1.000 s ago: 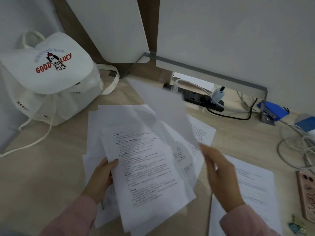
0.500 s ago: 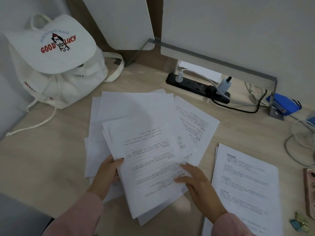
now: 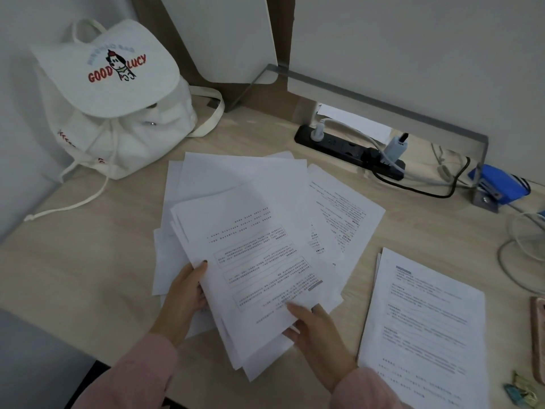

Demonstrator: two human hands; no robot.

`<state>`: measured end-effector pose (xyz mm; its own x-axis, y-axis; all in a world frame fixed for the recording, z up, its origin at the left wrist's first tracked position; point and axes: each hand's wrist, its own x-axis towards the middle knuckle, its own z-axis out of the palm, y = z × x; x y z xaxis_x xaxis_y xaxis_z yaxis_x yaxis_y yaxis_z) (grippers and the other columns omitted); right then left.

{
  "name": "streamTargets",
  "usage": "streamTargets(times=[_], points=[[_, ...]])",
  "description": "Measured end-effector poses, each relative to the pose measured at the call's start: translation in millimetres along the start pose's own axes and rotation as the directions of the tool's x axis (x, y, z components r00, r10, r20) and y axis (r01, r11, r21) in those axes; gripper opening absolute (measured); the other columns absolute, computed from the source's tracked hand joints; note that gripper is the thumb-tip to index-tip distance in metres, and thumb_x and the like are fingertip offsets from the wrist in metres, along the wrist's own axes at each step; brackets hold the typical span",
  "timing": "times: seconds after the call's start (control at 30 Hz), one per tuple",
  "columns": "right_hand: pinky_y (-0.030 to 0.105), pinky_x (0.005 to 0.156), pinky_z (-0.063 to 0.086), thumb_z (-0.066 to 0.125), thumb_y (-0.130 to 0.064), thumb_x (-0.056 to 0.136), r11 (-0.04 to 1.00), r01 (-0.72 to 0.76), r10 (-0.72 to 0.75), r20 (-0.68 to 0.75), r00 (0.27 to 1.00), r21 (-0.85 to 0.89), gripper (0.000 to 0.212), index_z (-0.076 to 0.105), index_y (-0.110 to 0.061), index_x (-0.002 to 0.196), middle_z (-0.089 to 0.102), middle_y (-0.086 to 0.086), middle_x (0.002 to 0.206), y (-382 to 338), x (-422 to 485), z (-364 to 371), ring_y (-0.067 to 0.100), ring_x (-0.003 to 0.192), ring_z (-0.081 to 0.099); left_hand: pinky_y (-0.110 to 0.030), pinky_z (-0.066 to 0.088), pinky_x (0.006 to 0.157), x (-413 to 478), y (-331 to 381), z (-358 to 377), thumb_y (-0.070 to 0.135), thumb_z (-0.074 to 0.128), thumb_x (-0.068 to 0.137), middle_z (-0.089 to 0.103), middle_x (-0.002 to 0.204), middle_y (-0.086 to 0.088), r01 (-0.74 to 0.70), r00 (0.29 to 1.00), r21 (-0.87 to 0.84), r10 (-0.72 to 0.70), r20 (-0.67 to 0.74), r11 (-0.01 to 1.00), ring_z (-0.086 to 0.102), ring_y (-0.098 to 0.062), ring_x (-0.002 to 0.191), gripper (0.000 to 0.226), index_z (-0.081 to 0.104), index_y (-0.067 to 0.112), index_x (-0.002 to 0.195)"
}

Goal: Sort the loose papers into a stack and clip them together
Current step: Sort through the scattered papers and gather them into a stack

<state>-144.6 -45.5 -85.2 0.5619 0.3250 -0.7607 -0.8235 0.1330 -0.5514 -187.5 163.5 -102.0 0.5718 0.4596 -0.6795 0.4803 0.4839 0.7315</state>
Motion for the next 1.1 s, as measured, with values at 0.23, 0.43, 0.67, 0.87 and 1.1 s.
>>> streamTargets(times=[0.23, 0.43, 0.67, 0.87, 1.1], points=[[0.027, 0.052, 0.043, 0.044, 0.003, 0.085, 0.932, 0.074, -0.187, -0.295, 0.937, -0.356, 0.021, 0.055, -0.008, 0.072, 0.054, 0.008, 0.065, -57.7, 14.5, -30.0, 0.022, 0.060, 0.052, -0.028, 0.049, 0.061, 9.4, 8.9, -4.3, 0.036, 0.042, 0.096, 0.064, 0.093, 0.000, 0.052, 0.997, -0.098, -0.058, -0.053, 0.994, 0.061, -0.016, 0.082, 0.027, 0.055, 0.016, 0.109], [0.029, 0.055, 0.030, 0.046, -0.008, 0.087, 0.484, -0.061, -0.460, -0.313, 0.831, -0.873, 0.022, 0.047, -0.009, 0.065, 0.048, 0.006, 0.064, -117.1, 27.9, -49.0, 0.019, 0.058, 0.041, -0.027, 0.053, 0.057, 14.9, 12.2, -17.0, 0.012, 0.049, 0.093, 0.068, 0.095, -0.006, -0.043, 0.998, 0.119, 0.048, -0.036, 0.992, 0.064, -0.022, 0.078, 0.014, 0.062, 0.015, 0.091], [0.029, 0.049, 0.028, 0.045, -0.011, 0.089, -0.064, 0.110, -0.545, 0.127, 0.829, -0.992, 0.018, 0.051, -0.014, 0.072, 0.051, 0.004, 0.064, -124.0, 61.0, 17.7, 0.020, 0.061, 0.045, -0.040, 0.050, 0.080, 31.1, 40.3, -49.5, 0.010, 0.046, 0.094, 0.066, 0.093, -0.005, -0.134, 0.989, 0.342, 0.147, -0.011, 0.930, 0.061, -0.026, 0.087, 0.021, 0.059, 0.025, 0.087], [0.041, 0.076, 0.047, 0.043, -0.007, 0.086, -0.259, 0.381, -0.540, 0.460, 0.705, -0.888, 0.029, 0.064, 0.004, 0.103, 0.067, 0.024, 0.091, -95.6, 93.4, 107.2, 0.037, 0.088, 0.056, -0.024, 0.048, 0.065, 27.4, 53.9, -47.1, 0.032, 0.045, 0.095, 0.066, 0.094, 0.009, -0.152, 0.988, 0.276, 0.142, 0.055, 0.949, 0.063, -0.008, 0.085, 0.016, 0.061, 0.030, 0.091], [0.033, 0.096, 0.036, 0.047, -0.009, 0.089, -0.182, 0.453, -0.572, 0.469, 0.673, -0.873, 0.042, 0.048, -0.010, 0.131, 0.057, 0.012, 0.122, -90.6, 110.1, 146.2, 0.028, 0.112, 0.048, -0.017, 0.043, 0.064, 34.3, 43.9, -57.1, 0.017, 0.051, 0.093, 0.063, 0.095, 0.013, -0.166, 0.984, 0.402, 0.178, 0.007, 0.901, 0.061, -0.007, 0.091, 0.014, 0.057, 0.018, 0.105]])
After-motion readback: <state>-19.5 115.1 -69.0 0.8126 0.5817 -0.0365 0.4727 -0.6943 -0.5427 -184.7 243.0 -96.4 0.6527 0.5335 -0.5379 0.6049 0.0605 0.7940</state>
